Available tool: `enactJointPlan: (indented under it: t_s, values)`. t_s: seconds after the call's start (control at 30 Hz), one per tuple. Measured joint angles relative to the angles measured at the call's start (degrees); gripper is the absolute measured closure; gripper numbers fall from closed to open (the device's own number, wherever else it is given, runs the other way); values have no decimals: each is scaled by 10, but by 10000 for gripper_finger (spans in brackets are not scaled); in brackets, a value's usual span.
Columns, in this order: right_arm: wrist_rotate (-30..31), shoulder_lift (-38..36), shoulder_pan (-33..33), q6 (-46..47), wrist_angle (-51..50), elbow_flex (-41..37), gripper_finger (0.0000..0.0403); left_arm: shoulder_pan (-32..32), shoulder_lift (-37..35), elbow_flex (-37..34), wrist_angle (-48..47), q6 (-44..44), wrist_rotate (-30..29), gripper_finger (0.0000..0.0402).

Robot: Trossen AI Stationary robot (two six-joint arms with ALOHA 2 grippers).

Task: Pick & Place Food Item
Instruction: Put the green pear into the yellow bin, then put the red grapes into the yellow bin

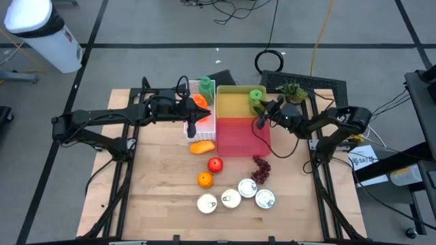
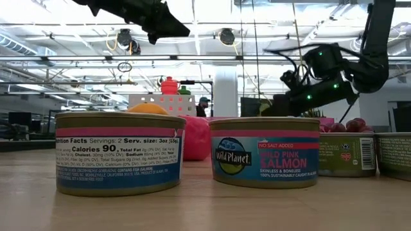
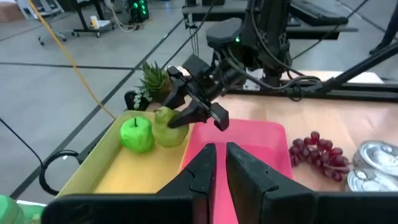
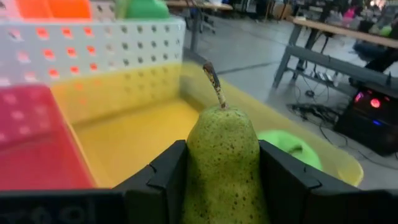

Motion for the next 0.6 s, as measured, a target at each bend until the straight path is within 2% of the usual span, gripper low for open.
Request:
enactJointPlan:
  t_s: [0.2, 0.23, 0.43, 0.6]
  values:
    - [0, 22, 0, 0, 4, -1, 250, -1, 0, 0, -7, 2, 0, 353]
    - [0, 24, 0, 0, 4, 0, 239, -1, 0, 0, -9, 2, 0, 353]
    - [1, 24, 0, 0, 4, 0, 117, -1, 0, 0, -19, 2, 1, 353]
    - [0, 22, 0, 0, 4, 0, 75, -1, 0, 0, -23, 1, 0, 353]
